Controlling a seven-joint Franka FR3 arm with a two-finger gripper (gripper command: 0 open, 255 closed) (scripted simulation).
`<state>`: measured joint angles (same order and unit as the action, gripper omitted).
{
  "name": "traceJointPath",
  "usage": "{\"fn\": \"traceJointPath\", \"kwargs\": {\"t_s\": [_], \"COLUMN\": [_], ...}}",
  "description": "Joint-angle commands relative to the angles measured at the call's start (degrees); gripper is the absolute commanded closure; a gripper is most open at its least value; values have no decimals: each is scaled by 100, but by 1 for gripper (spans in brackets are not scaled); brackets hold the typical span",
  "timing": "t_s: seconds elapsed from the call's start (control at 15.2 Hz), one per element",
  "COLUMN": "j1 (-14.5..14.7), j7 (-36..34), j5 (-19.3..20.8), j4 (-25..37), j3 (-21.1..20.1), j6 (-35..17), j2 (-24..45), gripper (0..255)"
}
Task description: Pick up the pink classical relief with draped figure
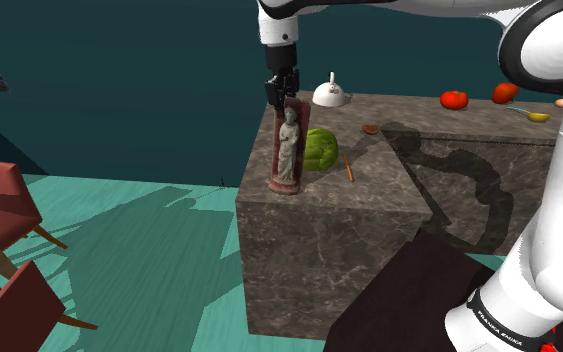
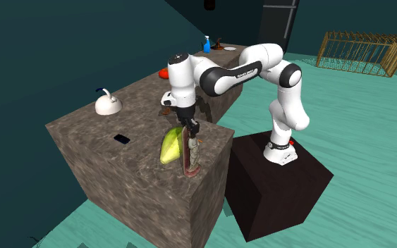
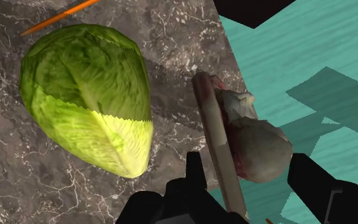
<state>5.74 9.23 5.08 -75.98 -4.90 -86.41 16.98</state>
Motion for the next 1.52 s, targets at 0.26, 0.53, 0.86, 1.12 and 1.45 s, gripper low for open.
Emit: {"fn": "traceJointPath", "kwargs": {"t_s": [0.26, 0.53, 0.86, 1.12, 1.45], "j1": [-2, 1, 20, 41, 81], "j7": [0, -2, 21, 40, 70], "j5": [-1, 0, 13, 29, 63], "j4": [-26, -16, 558, 1100, 1945], "j3": [0, -1, -2, -2, 0], "j6": [-20, -18, 431, 822, 1380], "j2": [-8, 0, 125, 276, 562], "gripper": [255, 255, 255, 255, 255]}}
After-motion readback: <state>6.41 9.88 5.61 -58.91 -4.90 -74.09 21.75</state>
